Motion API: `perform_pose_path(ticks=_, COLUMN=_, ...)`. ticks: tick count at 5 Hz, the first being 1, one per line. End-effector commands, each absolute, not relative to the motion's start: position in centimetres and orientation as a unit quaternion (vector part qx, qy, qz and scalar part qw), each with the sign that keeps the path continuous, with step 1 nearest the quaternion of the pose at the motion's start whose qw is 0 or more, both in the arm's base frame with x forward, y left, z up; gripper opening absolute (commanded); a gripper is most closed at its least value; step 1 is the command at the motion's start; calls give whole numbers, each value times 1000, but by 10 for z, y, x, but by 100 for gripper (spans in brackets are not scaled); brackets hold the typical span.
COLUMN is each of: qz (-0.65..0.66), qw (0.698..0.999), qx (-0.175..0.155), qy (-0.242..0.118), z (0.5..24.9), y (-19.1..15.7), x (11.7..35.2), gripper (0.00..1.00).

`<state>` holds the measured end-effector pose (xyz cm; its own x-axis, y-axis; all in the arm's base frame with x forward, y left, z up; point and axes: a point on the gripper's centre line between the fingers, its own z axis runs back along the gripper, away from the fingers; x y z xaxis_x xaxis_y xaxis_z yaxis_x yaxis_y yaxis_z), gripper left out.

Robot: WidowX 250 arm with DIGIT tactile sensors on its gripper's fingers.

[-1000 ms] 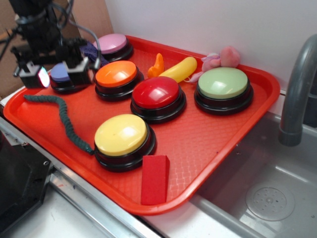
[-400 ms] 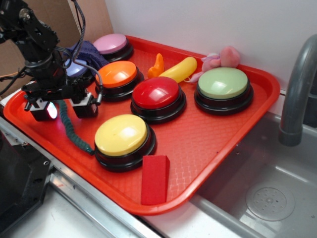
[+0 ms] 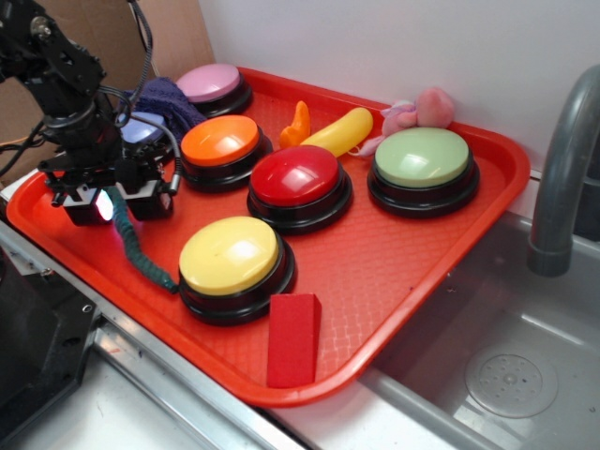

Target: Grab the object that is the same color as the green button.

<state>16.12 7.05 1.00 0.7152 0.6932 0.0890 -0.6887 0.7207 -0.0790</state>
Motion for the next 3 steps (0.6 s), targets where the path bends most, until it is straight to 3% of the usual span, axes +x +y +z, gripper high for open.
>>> perform_pose_path(ticks=1, qz=356, qw=932, qx=-29, qy=-63, z=19, y=68, x=164, gripper=0)
perform_pose_path(ticks=2, qz=353, qw=933, qx=-36, qy=-60, z=26, y=64, x=167, gripper=0)
perform_pose_path(ticks=3, qz=318, qw=945, qx=5, qy=-79, z=61, y=62, x=177, gripper=0)
